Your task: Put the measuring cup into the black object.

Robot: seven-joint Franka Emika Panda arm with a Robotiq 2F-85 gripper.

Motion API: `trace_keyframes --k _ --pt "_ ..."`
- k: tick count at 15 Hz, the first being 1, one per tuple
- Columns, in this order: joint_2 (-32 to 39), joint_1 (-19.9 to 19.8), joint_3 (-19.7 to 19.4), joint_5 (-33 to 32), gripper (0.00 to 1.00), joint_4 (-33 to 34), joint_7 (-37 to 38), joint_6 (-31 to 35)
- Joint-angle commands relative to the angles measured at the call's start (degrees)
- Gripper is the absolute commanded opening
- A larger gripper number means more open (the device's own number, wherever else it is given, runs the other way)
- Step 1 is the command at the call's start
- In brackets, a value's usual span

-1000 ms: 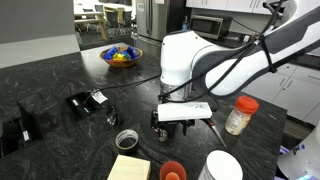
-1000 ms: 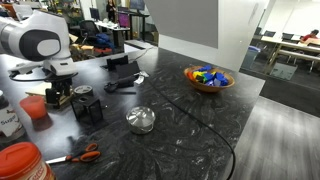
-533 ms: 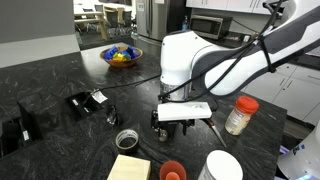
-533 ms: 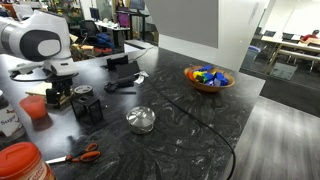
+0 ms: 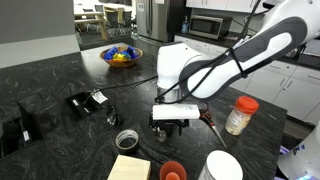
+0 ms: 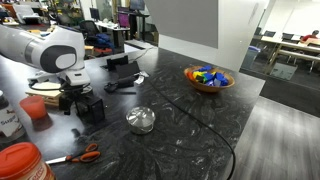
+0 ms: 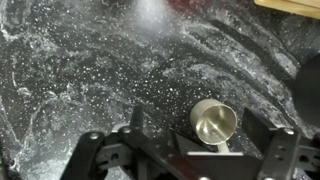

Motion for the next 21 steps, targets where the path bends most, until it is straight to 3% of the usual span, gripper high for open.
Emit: trace_keyframes --k 1,10,21 --pt "2.3 -0.2 -0.8 3.8 1.0 2.2 -2.7 0.9" --pt "4.5 -0.3 -1.1 8.5 1.0 2.6 -6.8 0.8" --pt "5.6 0.0 -1.6 7.3 1.0 3.8 -8.8 0.8"
